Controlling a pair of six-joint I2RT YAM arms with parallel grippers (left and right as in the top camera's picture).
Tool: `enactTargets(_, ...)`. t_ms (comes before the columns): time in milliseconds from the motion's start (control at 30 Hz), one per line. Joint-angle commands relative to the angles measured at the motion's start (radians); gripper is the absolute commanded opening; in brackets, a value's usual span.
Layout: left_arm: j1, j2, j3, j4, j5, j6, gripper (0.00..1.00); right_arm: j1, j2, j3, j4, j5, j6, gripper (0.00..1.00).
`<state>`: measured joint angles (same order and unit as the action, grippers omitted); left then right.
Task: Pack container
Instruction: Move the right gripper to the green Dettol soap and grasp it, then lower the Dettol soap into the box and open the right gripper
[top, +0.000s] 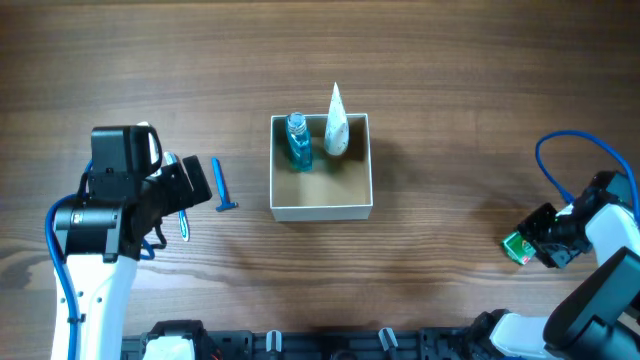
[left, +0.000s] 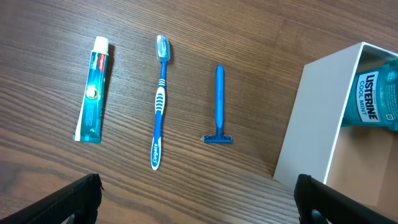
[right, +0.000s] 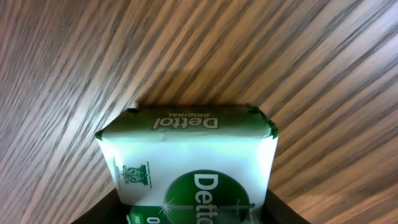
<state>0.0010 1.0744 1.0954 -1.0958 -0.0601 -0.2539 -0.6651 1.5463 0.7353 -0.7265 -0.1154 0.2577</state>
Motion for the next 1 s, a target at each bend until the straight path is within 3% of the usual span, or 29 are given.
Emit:
enactTargets(0, -0.005, 0.002, 0.019, 0.003, -0.020, -0.016, 1.00, 0.000, 0.010, 0.083, -0.068, -0.114, 0.024, 0.06)
enactTargets(133, -0.005, 0.002, 0.019, 0.003, -0.020, -0.016, 1.00, 0.048, -0.074, 0.250, -0.186, -0.160, 0.003, 0.04)
enactTargets(267, -0.005, 0.002, 0.019, 0.003, -0.020, -0.016, 1.00, 0.195, -0.207, 0.391, -0.214, -0.168, -0.063, 0.04)
enactTargets(433, -0.005, 0.002, 0.019, 0.003, -0.020, -0.016, 1.00, 0.522, -0.368, 0.497, -0.169, -0.153, -0.234, 0.04)
enactTargets(500, -0.005, 0.002, 0.019, 0.003, -0.020, -0.016, 1.00, 0.695, -0.412, 0.497, -0.148, -0.061, -0.290, 0.04)
enactTargets(767, -0.005, 0.002, 0.019, 0.003, -0.020, -0.016, 1.00, 1.175, -0.345, 0.496, -0.146, 0.116, -0.495, 0.04)
enactTargets(967, -0.005, 0.002, 0.019, 0.003, -0.020, -0.016, 1.00, 1.329, -0.195, 0.496, -0.085, 0.224, -0.501, 0.04)
